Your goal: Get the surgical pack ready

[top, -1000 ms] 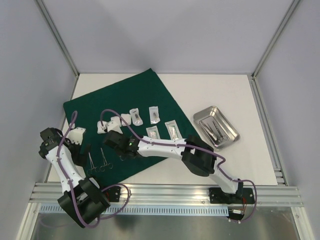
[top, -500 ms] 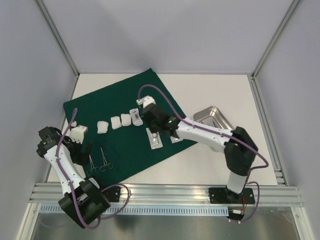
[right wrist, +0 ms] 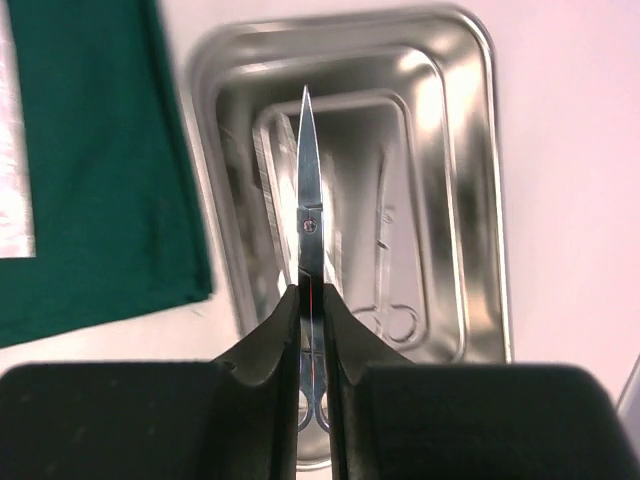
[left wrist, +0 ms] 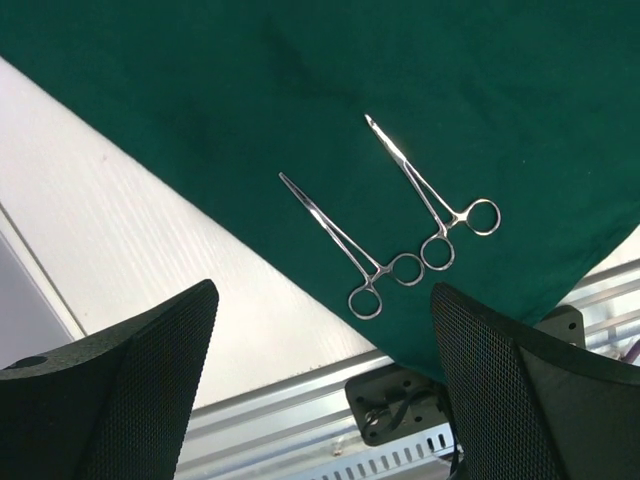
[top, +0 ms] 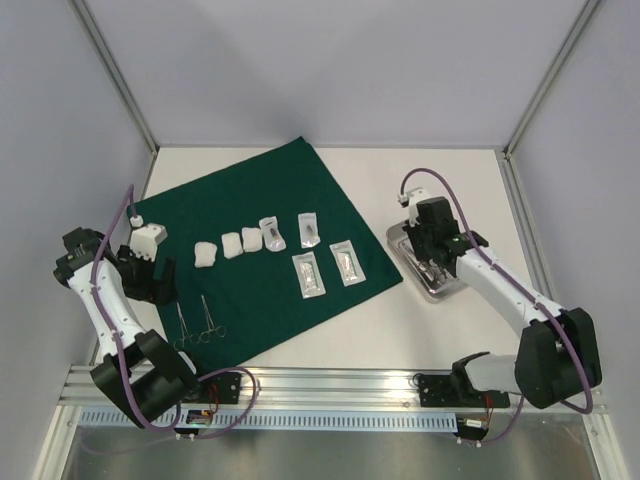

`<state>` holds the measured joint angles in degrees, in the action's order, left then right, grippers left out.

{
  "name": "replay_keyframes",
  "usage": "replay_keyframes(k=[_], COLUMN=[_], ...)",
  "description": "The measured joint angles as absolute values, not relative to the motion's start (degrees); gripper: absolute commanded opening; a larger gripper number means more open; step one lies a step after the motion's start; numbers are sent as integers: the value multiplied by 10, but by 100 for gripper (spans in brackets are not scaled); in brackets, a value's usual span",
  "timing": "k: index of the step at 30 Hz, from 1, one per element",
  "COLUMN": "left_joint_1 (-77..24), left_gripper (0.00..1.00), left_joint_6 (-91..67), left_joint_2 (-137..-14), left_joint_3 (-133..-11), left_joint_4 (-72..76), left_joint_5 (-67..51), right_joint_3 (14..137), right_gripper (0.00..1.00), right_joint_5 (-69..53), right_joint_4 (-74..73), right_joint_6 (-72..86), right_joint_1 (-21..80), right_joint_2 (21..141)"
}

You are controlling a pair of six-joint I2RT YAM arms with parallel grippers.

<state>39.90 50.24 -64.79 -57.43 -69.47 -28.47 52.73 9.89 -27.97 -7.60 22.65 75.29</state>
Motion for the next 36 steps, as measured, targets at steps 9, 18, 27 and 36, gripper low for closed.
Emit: replay_keyframes(k=[9, 18, 27, 36], left_joint_1=[386, 386, 386, 385], left_gripper=[96, 96, 96, 95], left_joint_6=[494, 493, 488, 484], left_joint_2=[-661, -661, -673, -677], left_joint_3=[-586, -589, -589, -589], left_joint_4=[-697, -696, -691, -688], left_joint_5=[-295, -295, -291, -288], right_joint_3=[486, 478, 478, 483], right_gripper=[0, 0, 7, 30], right_joint_5=[84, 79, 73, 76], right_joint_4=[-253, -230, -228, -234], right_joint_6=[-152, -204, -223, -223], right_joint_1=[124, 105, 103, 103], right_joint_2=[766, 860, 875, 881])
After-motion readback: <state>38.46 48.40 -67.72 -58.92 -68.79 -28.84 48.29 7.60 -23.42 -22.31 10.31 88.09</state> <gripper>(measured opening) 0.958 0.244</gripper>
